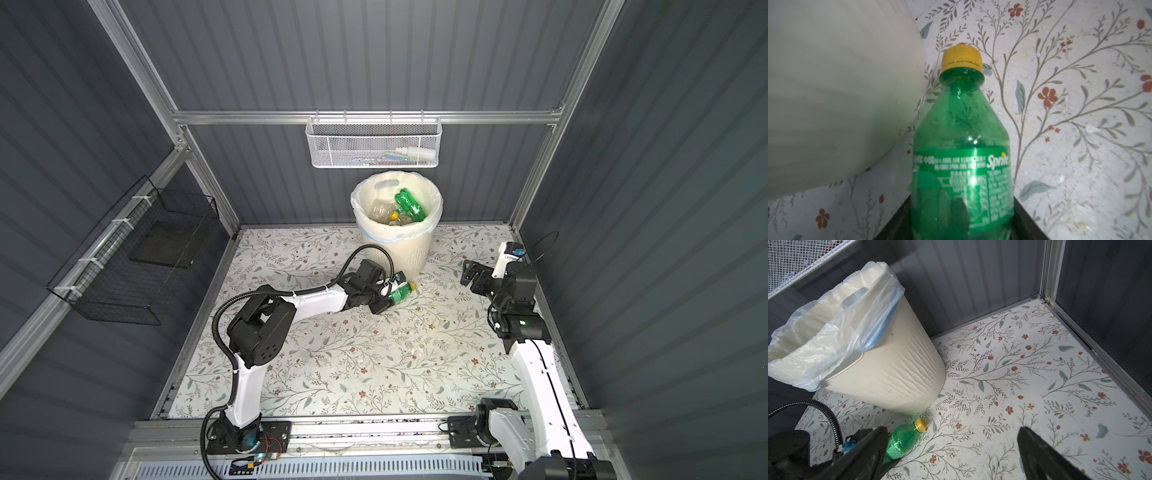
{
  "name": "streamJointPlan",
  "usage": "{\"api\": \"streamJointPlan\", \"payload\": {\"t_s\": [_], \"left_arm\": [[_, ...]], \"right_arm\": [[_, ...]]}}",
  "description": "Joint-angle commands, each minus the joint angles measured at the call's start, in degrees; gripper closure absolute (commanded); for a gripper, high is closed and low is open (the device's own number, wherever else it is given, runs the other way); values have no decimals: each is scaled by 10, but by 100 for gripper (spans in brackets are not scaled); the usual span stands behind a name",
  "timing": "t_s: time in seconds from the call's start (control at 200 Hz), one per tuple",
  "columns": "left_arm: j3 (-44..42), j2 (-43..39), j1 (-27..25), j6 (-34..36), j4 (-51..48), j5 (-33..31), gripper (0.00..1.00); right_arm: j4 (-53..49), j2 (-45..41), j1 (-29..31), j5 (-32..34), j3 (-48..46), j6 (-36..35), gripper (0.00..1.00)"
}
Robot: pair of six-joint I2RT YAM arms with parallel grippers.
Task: Throw the plastic bottles in the bin
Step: 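Close the left gripper on the Sprite bottle and lift it upright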
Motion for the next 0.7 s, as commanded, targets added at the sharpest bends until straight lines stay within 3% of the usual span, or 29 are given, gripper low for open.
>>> {"api": "streamJointPlan", "payload": {"t_s": [0.0, 0.455, 0.695], "left_arm": [[-28, -56, -5, -32, -9, 17, 50], [-262, -331, -2, -139, 127, -36, 53], [-405, -510, 75, -251, 256, -30, 54]], "right_arm": [[7, -5, -3, -7, -9, 6, 1], [-39, 75, 13, -69, -2, 28, 3], [-75, 143, 134, 37, 15, -26, 2]]}}
